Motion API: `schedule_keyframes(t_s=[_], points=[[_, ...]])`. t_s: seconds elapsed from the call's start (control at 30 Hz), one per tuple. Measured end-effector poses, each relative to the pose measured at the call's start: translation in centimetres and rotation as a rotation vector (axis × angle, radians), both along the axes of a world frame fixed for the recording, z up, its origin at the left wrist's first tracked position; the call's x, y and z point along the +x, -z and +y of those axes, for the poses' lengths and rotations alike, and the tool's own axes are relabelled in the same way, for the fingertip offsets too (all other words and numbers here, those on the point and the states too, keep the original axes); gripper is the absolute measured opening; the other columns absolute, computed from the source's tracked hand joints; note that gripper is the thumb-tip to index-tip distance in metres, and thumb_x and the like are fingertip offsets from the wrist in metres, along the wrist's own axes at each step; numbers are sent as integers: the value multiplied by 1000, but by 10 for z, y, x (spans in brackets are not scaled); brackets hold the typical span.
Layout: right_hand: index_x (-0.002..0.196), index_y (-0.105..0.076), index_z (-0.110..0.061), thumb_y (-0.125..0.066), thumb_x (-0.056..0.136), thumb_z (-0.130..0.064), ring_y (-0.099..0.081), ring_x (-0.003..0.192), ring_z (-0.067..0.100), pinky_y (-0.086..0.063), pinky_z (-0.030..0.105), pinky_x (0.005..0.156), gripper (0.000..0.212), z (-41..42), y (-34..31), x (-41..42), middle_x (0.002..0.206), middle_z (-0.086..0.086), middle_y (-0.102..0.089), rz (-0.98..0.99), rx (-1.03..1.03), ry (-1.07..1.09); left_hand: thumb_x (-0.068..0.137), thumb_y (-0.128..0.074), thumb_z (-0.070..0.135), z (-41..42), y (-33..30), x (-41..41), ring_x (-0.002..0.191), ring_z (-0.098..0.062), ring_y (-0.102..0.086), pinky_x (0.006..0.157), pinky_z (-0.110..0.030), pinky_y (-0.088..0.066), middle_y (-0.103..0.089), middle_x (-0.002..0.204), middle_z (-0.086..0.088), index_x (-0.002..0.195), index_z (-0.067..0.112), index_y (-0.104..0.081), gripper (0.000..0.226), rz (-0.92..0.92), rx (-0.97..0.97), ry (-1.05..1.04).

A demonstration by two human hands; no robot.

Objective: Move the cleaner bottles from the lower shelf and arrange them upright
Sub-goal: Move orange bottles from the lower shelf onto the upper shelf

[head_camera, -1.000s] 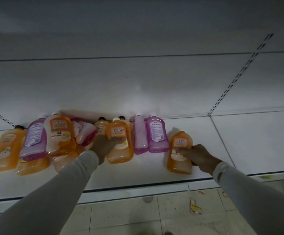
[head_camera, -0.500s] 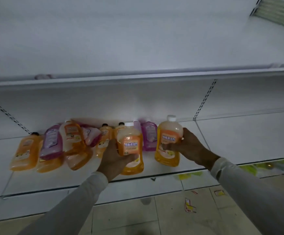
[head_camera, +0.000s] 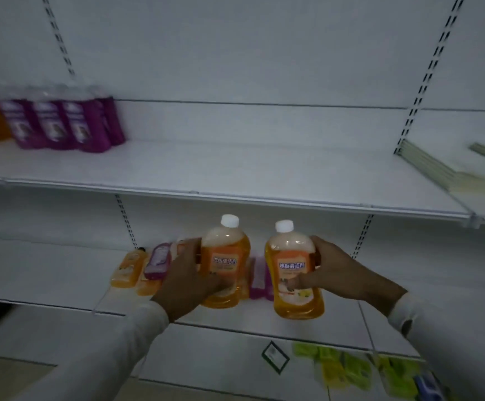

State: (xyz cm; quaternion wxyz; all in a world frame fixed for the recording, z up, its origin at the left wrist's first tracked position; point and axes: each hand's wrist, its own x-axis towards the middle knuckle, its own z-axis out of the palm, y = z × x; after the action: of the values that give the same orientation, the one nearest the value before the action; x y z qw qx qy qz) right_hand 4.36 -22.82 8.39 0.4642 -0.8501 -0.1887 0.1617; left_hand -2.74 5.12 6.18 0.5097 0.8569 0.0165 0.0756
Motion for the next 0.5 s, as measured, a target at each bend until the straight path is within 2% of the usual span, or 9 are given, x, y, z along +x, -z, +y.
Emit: schedule_keyframes(t_s=[0.07,0.17,0.33,0.5], points=[[115,-57,-28,-90,63,-27,-69,96,10,-59,33,83,62,5,-38,-5,106,-6,-71,-65,39,-54,66,-86,27,9,-32,-12,94,-3,-61,71,-18,-54,-60,106,13,119,31,-42,69,-73,23,-58],[118,-57,-26,-90,63,-26,-70,95,10,-59,32,82,64,20,-88,-6,106,-6,-72,-135,88,-78,62,-88,29,24,-77,-26,97,-6,-62,78,-25,-55,-62,106,10,118,28,-47,70,-167,41,-128],[118,-57,-26,-88,64,-25,-69,96,11,-58,32,82,62,63,-155,2,107,-6,-71,-259,161,-127,62,-88,30,55,-134,-46,99,-5,-61,79,-24,-54,-61,107,12,119,29,-45,71,-271,40,-239],[115,-58,-27,-85,67,-24,-68,93,8,-56,22,74,55,138,-191,7,105,-7,-70,-312,214,-219,66,-85,30,107,-163,-68,95,0,-57,69,-13,-47,-57,107,17,121,30,-41,71,-299,27,-356]])
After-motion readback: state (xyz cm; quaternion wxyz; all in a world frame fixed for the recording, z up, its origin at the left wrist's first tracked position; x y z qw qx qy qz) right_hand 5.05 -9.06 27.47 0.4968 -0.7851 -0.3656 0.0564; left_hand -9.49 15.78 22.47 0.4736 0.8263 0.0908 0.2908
